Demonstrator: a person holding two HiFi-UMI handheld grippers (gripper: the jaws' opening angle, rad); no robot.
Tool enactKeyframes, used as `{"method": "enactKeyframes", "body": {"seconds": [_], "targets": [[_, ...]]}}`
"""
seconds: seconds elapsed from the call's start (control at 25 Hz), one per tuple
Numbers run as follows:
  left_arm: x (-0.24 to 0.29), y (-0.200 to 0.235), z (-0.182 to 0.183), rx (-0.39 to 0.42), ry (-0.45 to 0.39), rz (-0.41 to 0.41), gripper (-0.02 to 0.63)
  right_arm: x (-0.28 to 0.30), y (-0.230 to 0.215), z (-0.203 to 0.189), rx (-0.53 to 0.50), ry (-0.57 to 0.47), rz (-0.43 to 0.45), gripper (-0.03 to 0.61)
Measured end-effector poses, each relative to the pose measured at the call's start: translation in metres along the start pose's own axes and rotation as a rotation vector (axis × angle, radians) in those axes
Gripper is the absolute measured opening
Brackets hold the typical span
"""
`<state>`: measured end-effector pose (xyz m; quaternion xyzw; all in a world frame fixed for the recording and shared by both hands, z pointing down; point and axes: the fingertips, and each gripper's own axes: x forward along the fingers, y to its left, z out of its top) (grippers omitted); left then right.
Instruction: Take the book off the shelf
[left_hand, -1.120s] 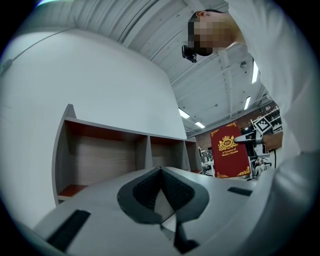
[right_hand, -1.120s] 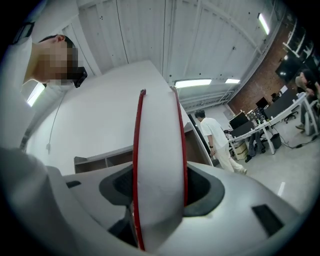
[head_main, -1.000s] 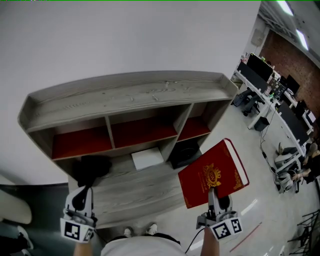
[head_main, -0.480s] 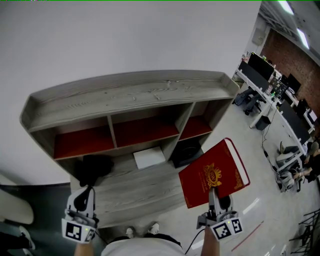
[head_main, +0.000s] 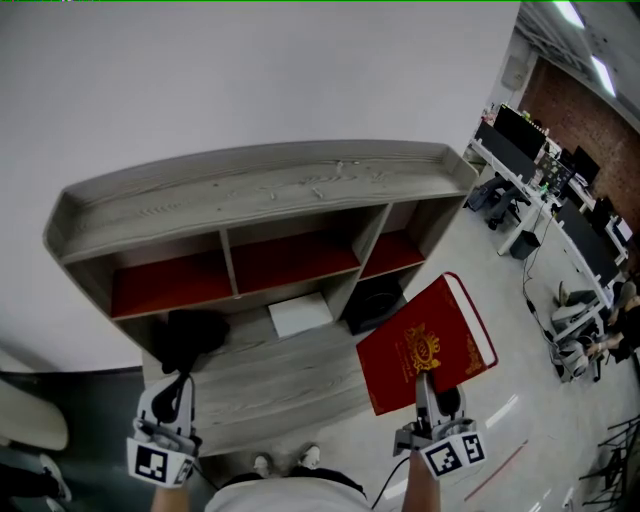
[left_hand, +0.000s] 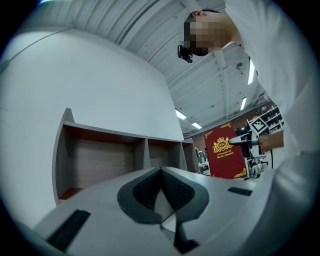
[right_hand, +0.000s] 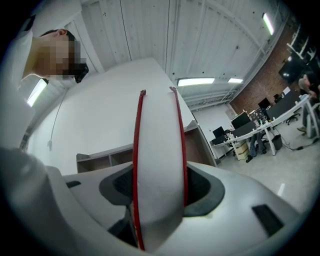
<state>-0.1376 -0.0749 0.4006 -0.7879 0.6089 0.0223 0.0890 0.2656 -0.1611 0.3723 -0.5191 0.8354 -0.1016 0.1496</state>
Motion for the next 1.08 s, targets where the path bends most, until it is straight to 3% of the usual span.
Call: {"method": "enactKeyframes", "body": {"seconds": [0.48, 1.08], "targets": [[-0.015, 0.017, -0.004, -0.008, 0.001, 0.0, 0.017, 0.003, 0.026, -0.003, -0.024, 0.003, 0.014, 0.252], [-0.035, 0.028, -0.002, -0.029, -0.012, -0.078, 0.017, -0.005, 0.07, -0.006, -0.051, -0.006, 0.005, 0.252]]}}
